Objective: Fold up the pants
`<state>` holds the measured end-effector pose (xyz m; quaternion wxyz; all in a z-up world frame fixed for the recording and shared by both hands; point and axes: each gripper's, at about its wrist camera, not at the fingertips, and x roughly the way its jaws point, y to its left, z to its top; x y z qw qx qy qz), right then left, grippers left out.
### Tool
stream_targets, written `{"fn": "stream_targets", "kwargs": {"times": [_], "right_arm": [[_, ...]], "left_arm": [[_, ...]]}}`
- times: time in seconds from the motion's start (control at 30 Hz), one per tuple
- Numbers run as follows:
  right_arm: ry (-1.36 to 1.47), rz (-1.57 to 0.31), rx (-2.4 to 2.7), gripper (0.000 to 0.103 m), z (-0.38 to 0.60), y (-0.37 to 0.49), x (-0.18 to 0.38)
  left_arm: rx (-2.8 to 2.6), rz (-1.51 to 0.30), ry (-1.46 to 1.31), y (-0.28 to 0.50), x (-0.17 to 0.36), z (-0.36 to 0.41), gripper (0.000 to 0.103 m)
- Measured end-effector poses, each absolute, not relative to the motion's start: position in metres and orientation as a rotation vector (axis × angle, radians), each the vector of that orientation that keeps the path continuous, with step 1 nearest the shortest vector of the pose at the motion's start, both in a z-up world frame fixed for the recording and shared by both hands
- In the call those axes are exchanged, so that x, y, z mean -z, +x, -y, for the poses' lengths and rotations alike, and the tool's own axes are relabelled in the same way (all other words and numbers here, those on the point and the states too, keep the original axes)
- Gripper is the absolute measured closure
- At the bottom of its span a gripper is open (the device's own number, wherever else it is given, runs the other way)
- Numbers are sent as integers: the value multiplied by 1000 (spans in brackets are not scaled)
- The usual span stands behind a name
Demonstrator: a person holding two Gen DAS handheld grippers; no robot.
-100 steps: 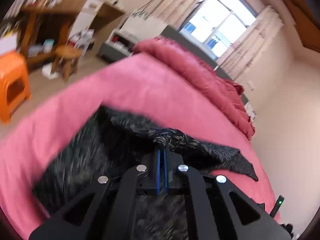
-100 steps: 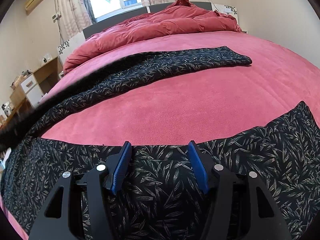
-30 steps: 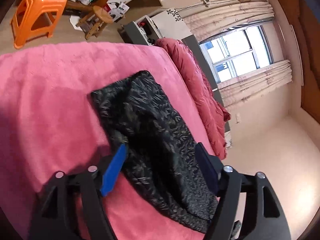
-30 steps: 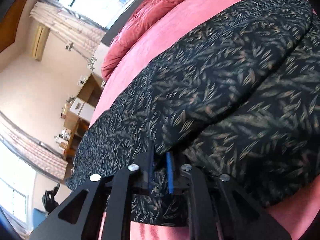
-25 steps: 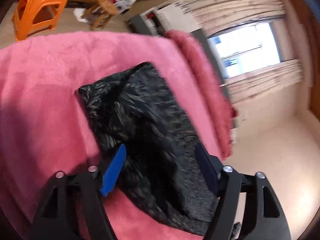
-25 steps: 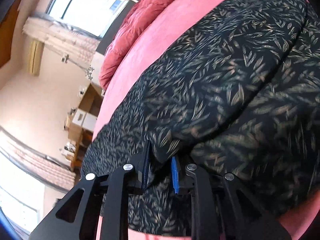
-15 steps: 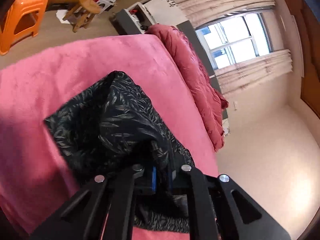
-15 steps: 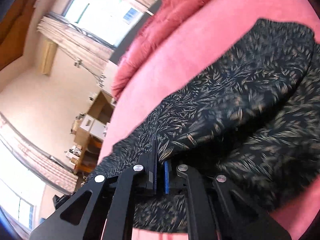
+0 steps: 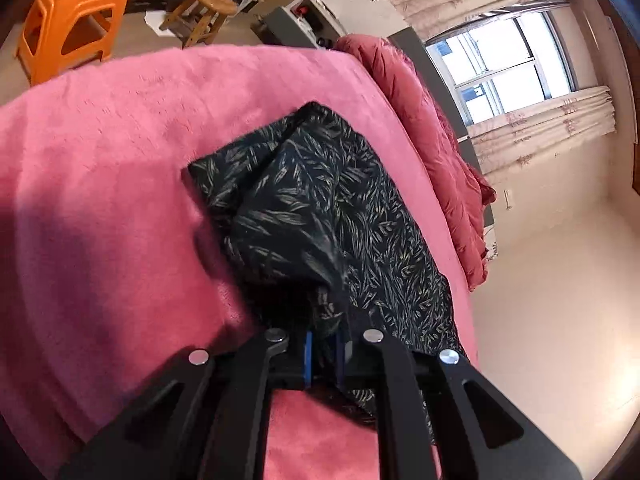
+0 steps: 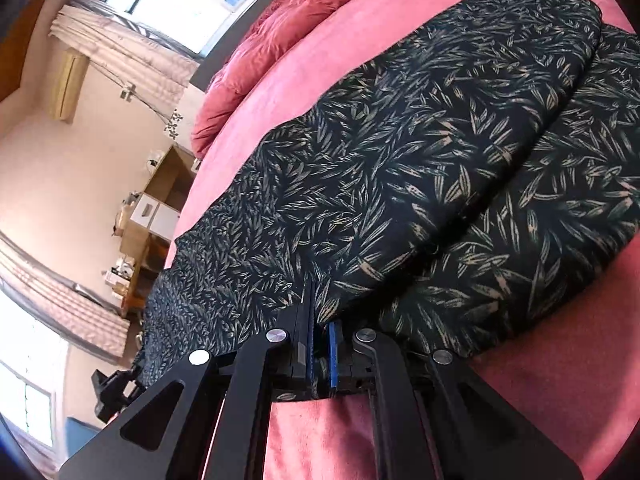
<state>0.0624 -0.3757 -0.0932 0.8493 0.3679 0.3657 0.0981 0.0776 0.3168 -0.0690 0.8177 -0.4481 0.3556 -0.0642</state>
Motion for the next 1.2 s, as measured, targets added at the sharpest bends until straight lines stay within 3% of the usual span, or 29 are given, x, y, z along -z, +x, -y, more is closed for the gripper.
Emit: {"fn": "stream_targets", "kwargs": {"times": [0.2,0.27,0.33,0.37,0.53,0.67,0.9,1.03,1.2], "right_arm": [[762,-776,-194,98,371,61,91],[784,-772,-185,81,368,64,87],[828,-714,-137,66,384,56,80],[863,-665,-97,58,398,50,76],[1014,-594,23,57,463,49,74],[1119,-557,78,57,513,56,83],[1190,-519,160,73,564,73,94],[1131,-549,210,100,566,82,90],[1110,-514,187,101,562,62,77]], "left_arm": [[33,-763,-782,74,61,-302,86],[-17,-714,-742,64,51,-298,77],[-89,-631,-710,47,40,-298,60],[-106,-592,-704,39,35,-298,60],[-57,-494,-590,24,12,-272,57],[112,-550,-450,41,5,-221,49],[258,-698,-332,74,25,-151,47],[236,-715,-289,76,30,-143,46],[261,-704,-345,74,30,-152,46]]}}
